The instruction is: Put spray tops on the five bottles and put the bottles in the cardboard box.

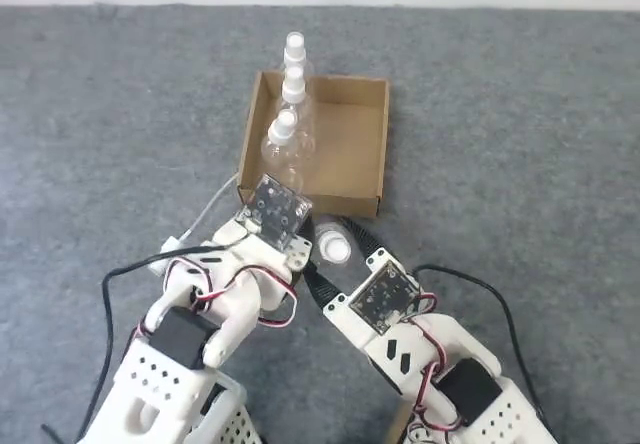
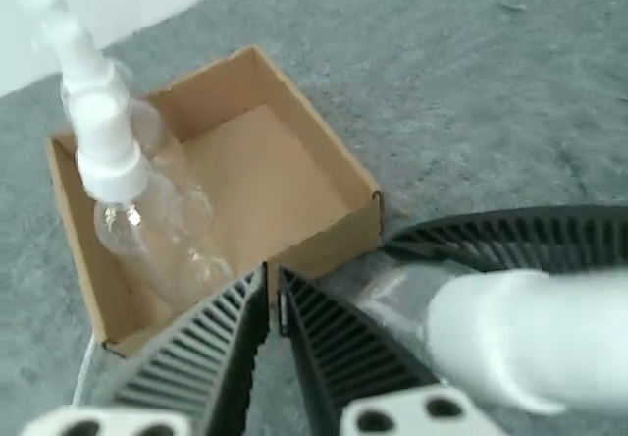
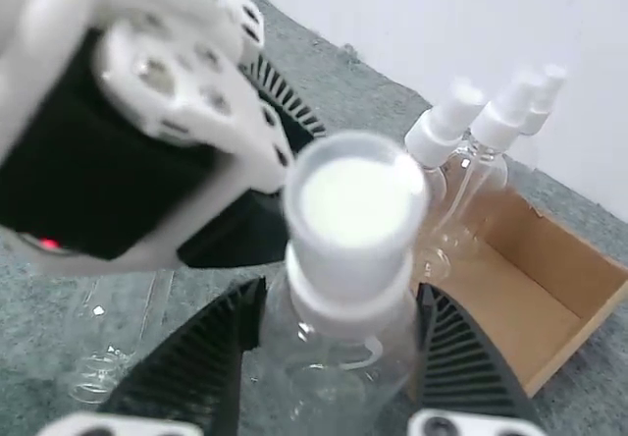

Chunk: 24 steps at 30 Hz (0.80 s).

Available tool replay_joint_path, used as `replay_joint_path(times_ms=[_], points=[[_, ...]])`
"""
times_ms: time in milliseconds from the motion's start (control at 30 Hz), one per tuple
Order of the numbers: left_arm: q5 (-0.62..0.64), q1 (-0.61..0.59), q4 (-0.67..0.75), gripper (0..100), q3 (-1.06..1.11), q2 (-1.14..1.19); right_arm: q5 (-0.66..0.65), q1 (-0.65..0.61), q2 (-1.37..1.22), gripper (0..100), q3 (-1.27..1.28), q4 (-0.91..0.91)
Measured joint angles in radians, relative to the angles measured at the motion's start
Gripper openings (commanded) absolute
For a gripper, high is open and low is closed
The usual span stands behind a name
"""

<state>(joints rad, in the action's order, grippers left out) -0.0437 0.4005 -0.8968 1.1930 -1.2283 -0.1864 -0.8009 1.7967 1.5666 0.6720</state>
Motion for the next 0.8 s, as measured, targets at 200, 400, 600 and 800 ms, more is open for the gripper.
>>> replay_joint_path(times_ms=[200,400,600,800], points=[[0.032,-0.072,-0.055,2,-0.049,0.002,0.0,-0.002,0.002,14.3,0.0,0.0],[0.034,-0.213,-0.103,2,-0.12,0.002,-0.002,0.028,0.002,14.3,0.0,0.0],[0.06,-0.315,-0.104,2,-0.133,0.002,-0.002,0.046,0.002,14.3,0.0,0.0],[0.157,-0.331,-0.103,2,-0.13,0.002,-0.002,0.046,0.002,14.3,0.0,0.0]])
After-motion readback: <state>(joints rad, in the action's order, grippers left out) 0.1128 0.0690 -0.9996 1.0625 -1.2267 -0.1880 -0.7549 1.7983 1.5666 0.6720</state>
